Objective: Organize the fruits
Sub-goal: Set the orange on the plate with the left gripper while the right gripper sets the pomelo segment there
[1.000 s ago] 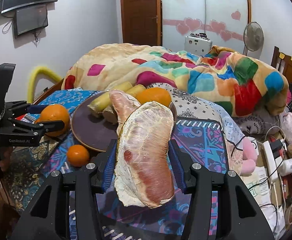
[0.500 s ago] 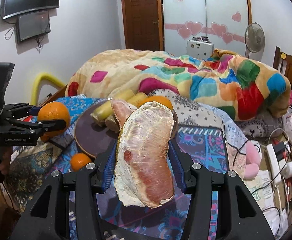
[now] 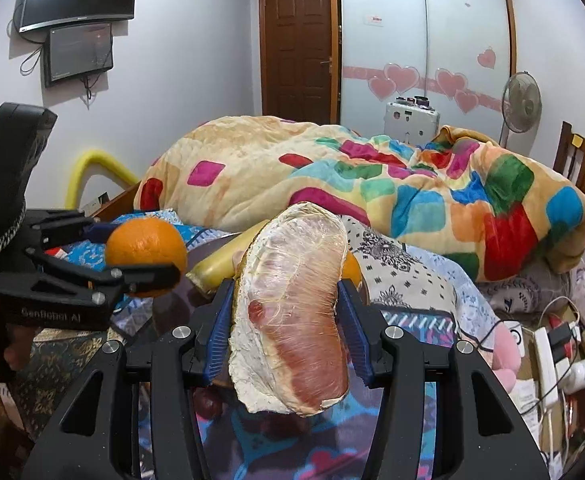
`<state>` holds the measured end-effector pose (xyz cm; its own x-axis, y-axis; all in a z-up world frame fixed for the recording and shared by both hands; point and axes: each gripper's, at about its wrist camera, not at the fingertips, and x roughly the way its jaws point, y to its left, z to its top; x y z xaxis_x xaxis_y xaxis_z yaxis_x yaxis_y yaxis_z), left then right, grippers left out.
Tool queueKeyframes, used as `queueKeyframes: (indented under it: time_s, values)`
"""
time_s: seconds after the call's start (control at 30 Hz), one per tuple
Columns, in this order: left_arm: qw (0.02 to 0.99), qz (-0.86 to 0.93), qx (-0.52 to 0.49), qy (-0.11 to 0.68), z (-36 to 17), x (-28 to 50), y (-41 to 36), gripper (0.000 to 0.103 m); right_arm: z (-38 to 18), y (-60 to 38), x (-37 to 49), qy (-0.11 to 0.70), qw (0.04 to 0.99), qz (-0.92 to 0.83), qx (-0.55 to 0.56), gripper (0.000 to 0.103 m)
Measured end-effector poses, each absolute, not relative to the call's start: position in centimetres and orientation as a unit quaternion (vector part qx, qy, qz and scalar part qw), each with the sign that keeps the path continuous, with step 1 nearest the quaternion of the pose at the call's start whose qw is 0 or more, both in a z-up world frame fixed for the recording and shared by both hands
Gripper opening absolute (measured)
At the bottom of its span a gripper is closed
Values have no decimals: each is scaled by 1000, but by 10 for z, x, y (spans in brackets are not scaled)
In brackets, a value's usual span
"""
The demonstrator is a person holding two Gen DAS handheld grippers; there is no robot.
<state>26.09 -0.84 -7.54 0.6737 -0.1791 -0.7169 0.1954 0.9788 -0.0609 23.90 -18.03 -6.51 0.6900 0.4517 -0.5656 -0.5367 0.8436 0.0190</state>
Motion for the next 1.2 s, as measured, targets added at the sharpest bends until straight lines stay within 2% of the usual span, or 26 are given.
queueKeyframes:
  time_s: [0.67, 0.83, 0.97, 1.2]
  values:
    - [912, -113, 38, 393, -94, 263, -24, 69, -91, -166, 263, 348, 888, 295, -66, 48]
    - [908, -112, 18, 404, -92, 265, -21, 70, -88, -165, 259, 346, 890, 289, -76, 48]
    - [911, -113, 19, 396, -84, 258, -22, 71, -82, -168, 249, 333, 896, 280, -90, 55]
    - [923, -100, 16, 371, -61, 233, -17, 72, -61, -180, 227, 315, 904, 278, -81, 55]
